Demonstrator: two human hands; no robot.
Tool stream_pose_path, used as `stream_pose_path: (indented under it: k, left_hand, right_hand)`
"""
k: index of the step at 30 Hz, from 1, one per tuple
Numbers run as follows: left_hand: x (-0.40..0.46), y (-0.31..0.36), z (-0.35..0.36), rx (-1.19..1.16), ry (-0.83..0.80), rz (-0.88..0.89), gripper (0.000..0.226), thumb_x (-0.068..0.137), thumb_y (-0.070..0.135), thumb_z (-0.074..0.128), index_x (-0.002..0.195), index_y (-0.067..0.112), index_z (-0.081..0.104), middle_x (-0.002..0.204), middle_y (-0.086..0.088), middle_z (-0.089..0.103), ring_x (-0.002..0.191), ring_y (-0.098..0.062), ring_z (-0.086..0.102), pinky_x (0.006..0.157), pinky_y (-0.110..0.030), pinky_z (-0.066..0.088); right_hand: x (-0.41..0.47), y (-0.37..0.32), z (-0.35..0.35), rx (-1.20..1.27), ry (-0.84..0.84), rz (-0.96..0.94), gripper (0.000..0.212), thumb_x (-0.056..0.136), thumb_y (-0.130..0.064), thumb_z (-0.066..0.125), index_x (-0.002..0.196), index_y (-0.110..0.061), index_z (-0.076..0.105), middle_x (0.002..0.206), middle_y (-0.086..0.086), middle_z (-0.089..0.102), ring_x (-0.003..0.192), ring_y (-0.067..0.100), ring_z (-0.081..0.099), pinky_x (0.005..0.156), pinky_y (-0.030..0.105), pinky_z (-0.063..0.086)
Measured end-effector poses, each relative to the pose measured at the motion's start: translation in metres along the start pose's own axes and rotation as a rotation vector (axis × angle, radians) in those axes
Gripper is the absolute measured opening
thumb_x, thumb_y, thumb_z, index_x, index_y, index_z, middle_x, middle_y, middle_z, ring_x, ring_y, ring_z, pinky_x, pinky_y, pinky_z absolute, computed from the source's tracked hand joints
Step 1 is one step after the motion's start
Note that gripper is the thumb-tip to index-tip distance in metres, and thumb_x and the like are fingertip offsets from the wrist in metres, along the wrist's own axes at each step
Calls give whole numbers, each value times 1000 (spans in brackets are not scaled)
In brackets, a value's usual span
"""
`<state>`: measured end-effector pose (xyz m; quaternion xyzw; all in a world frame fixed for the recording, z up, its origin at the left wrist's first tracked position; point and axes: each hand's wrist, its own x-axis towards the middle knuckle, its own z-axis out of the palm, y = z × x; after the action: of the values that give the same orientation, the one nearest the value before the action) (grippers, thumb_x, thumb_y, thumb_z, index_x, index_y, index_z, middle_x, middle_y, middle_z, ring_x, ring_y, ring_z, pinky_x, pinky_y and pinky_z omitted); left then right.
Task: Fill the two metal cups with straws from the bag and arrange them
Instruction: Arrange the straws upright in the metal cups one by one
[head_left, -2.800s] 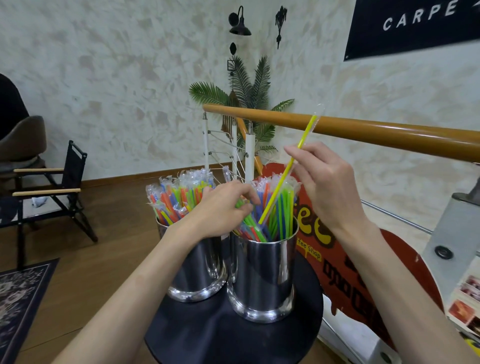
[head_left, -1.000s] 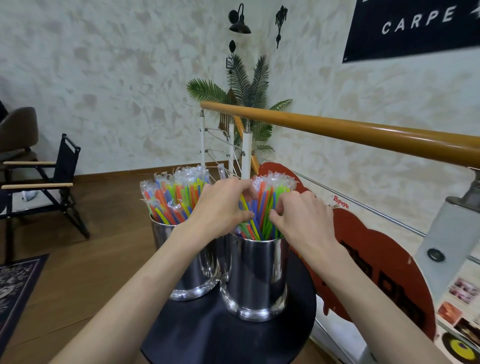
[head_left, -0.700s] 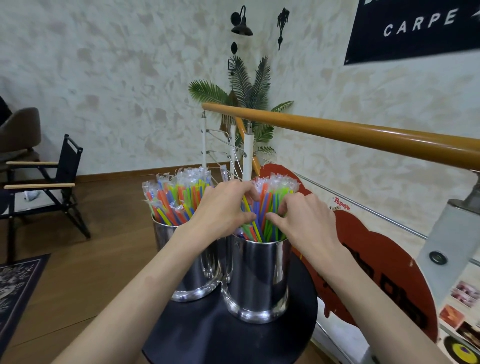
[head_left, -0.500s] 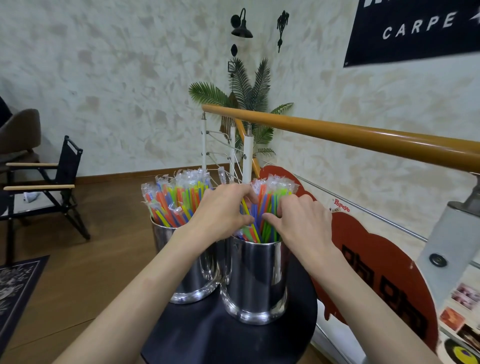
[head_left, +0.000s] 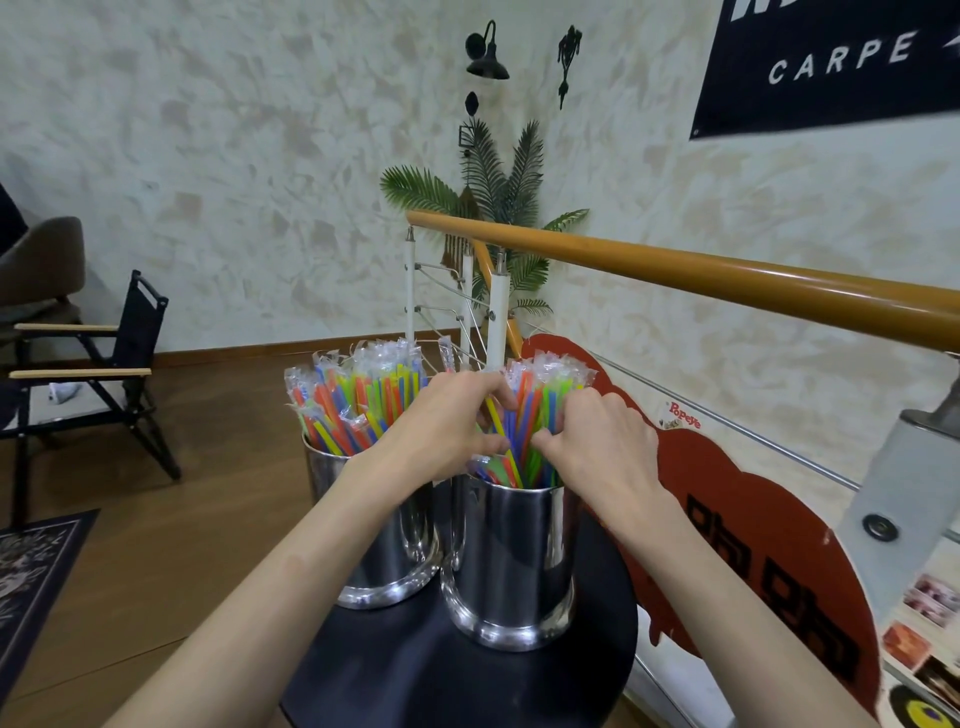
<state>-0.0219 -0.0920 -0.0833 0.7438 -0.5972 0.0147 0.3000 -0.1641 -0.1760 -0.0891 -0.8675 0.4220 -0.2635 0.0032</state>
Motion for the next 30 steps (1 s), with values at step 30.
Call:
stream_pose_path:
  k: [30]
  left_hand:
    - [-4, 13, 3, 2, 37, 148, 28, 89, 57, 62, 96, 32, 70, 102, 13, 58, 104, -8, 52, 93, -36, 24]
  right_hand:
    - [13, 11, -32, 964, 287, -288, 31, 93, -20, 74, 96, -23, 43, 76, 1, 73, 74, 11, 71, 66, 21, 53]
